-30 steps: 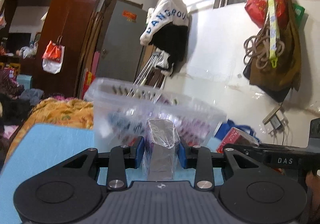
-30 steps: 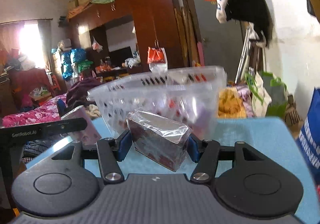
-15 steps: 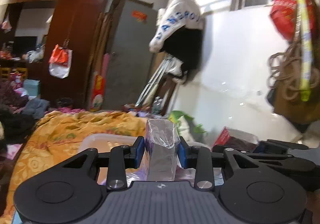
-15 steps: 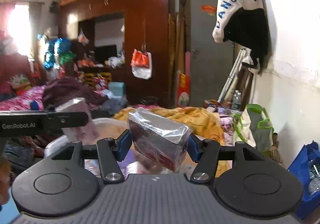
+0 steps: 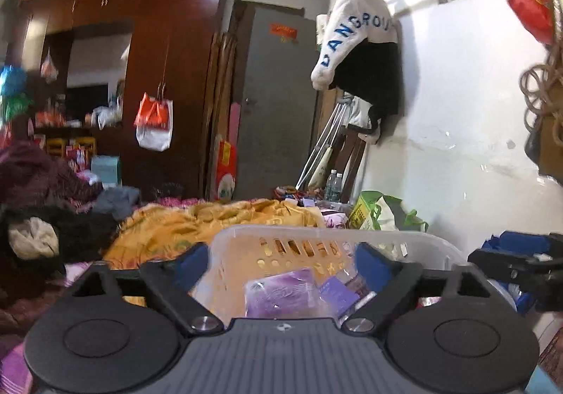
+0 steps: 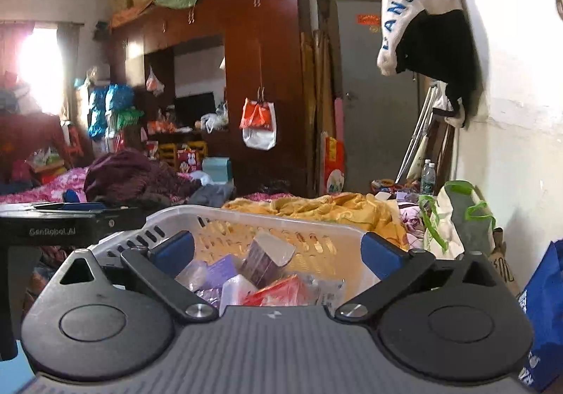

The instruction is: Organize objects

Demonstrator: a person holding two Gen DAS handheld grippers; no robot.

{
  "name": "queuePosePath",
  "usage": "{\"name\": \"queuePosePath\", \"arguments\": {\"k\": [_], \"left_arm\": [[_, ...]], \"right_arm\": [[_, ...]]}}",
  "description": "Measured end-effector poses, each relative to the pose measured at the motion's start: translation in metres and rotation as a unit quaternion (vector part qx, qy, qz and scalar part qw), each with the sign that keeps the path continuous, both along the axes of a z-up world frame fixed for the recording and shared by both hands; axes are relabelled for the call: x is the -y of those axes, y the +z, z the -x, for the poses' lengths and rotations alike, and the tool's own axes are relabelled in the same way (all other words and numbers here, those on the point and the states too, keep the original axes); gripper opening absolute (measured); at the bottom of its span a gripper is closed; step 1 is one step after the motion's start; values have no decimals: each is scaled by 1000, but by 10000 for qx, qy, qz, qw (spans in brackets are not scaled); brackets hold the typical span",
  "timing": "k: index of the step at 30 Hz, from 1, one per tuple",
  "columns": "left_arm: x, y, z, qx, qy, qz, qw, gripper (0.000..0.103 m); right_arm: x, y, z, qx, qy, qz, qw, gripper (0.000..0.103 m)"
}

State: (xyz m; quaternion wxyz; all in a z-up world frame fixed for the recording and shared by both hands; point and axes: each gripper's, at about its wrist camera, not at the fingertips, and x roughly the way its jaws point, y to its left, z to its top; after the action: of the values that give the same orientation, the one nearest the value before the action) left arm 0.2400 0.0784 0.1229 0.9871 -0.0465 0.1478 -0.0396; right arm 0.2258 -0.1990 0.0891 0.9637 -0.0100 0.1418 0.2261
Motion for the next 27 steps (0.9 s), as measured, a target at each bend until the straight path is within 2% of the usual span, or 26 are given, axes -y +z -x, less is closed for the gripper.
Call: {"name": "queuePosePath", "arguments": {"k": [2,3,5,7,9,12,15,17,21,27], "left_arm": [[7,-2,10,21,-39,-184,9998,103],[10,-5,16,-60,-234,-270,9993,103],[10,-15,34,19,-494,-223,9985,103],[10,-26,50,73,-587,-195,9981,103],[9,-34,58,62,-528,-166,9984,103],[8,-43,63,134,-189,-223,9995,103],[9,-48,54,120,-240,-351,9990,103],[7,-52,48,60,-107,-432,9990,103],[2,-58,47,57,-142,-336,9993,103],[3,-62,47,43,-38,-370,9993,103]], "right_arm": [[1,-2,10,32,-99,66,9999,103],[1,-5,19,70,-169,167,9997,103],[3,-11,27,72,-377,274,9989,103],[8,-23,39,38,-478,169,9987,103],[15,-34,49,8,-409,66,9991,103],[24,-46,51,-71,-520,-152,9985,103],[33,-52,40,-199,-621,-497,9966,103],[37,-56,37,-232,-548,-642,9962,103],[36,-61,41,-151,-517,-455,9975,103],[37,-62,46,-119,-362,-603,9975,103]]}}
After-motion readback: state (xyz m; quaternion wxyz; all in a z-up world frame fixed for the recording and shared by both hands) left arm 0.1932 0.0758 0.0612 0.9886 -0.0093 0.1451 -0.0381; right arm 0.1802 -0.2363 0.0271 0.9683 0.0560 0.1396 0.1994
